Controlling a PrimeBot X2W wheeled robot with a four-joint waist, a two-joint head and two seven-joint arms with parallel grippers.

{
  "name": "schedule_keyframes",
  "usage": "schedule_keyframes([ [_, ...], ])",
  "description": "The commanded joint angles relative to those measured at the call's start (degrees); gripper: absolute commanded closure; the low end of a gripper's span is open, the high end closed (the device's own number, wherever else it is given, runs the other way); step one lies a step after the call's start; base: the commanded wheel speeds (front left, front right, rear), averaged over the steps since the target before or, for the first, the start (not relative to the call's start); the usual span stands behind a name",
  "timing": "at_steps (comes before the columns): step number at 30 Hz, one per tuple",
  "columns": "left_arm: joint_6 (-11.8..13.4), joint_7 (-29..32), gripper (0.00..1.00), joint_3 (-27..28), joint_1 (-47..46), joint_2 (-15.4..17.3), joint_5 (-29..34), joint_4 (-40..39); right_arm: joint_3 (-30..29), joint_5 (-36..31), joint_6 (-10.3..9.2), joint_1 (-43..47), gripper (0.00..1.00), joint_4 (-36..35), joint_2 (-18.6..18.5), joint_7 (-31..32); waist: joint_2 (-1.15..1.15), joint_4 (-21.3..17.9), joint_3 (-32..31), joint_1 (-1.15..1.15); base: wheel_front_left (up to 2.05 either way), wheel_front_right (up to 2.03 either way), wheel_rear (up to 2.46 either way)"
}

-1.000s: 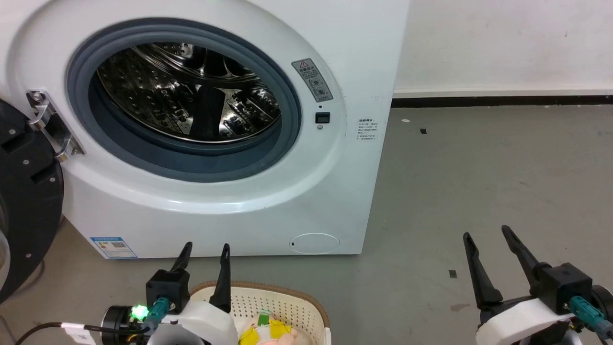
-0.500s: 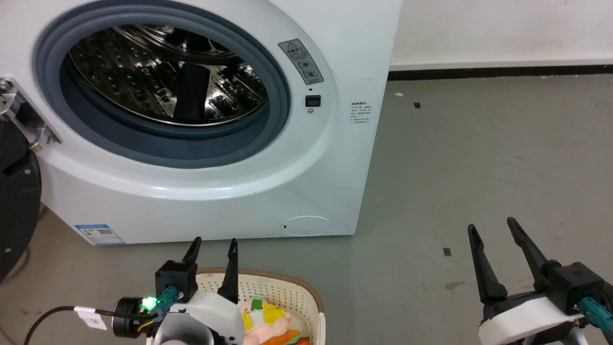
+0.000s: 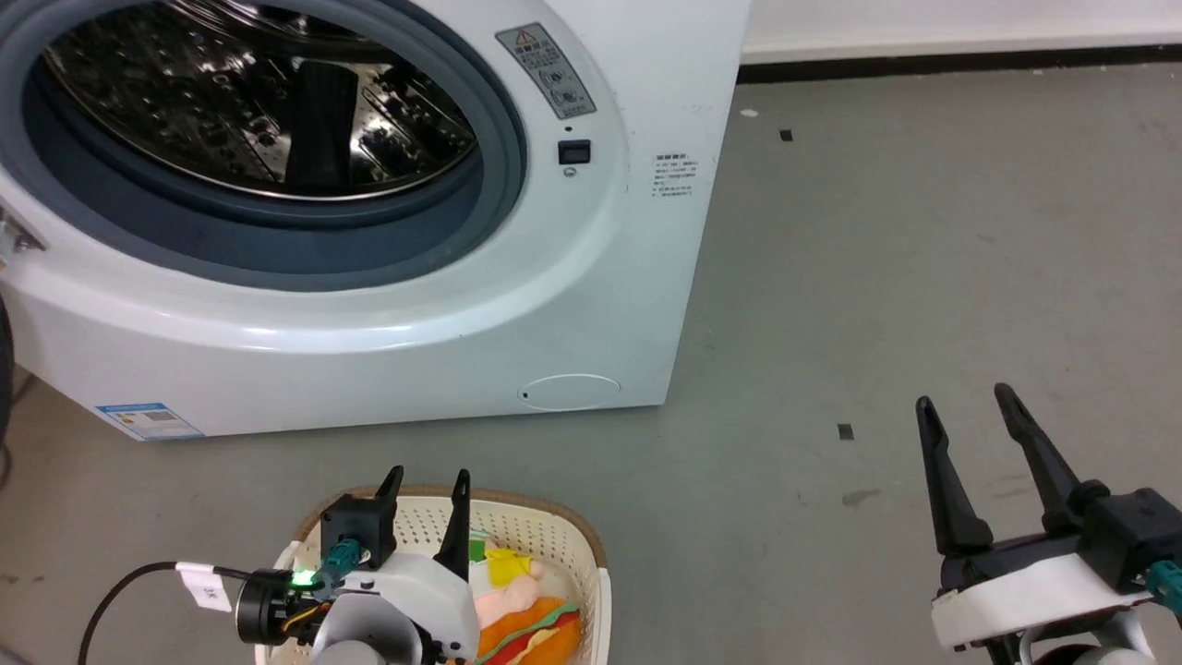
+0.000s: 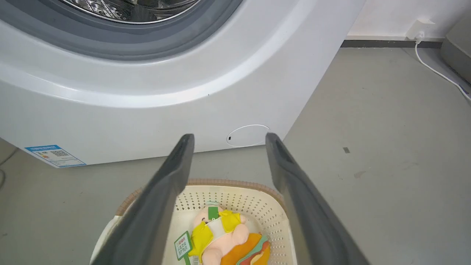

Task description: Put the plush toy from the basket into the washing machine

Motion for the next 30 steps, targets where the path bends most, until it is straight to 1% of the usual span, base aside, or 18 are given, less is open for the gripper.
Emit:
schedule_keyframes([
  [1,-0.07,-0.54,0.00,-0.40,-1.31,0.48,-0.70,1.35,-0.22,0.53,-0.02,-1.30,0.00,-0.62,-0.01,-0.63,0.00,-0.52,0.87,0.00,0.00,0.00,0.00],
  [10,-0.50,-1.55,0.00,-1.50,-4.67,1.50,-1.98,8.68,-0.25,1.80,-0.02,-2.47,0.00,-1.42,-0.01,-1.70,0.00,-2.49,4.63,0.00,0.00,0.00,0.00],
  [14,0.68,-0.92,0.00,-2.02,-6.63,2.26,-2.25,12.90,-0.36,2.38,-0.03,-2.97,0.00,-1.96,-0.01,-2.18,0.00,-3.37,6.54,0.00,0.00,0.00,0.00],
  [16,0.84,-0.83,0.00,-2.41,-7.67,2.69,-2.37,14.81,-0.43,2.76,-0.03,-3.22,0.00,-2.14,-0.01,-2.42,0.00,-3.81,7.59,0.00,0.00,0.00,0.00],
  [21,0.45,-0.35,0.00,-2.86,-10.10,3.65,-3.50,19.59,-0.47,3.66,-0.03,-4.01,0.00,-2.70,-0.01,-3.01,0.00,-4.89,10.32,0.00,0.00,0.00,0.00],
  [24,0.44,-0.34,0.00,-2.18,-11.34,4.05,-5.14,22.47,-0.45,4.09,-0.03,-4.54,0.00,-3.02,-0.01,-3.37,0.00,-5.59,11.94,0.00,0.00,0.00,0.00],
  [30,0.02,0.03,0.00,-3.15,-13.71,5.26,-6.16,27.92,-0.49,5.34,-0.03,-5.60,0.00,-3.79,-0.01,-4.08,0.00,-7.02,15.09,0.00,0.00,0.00,0.00],
])
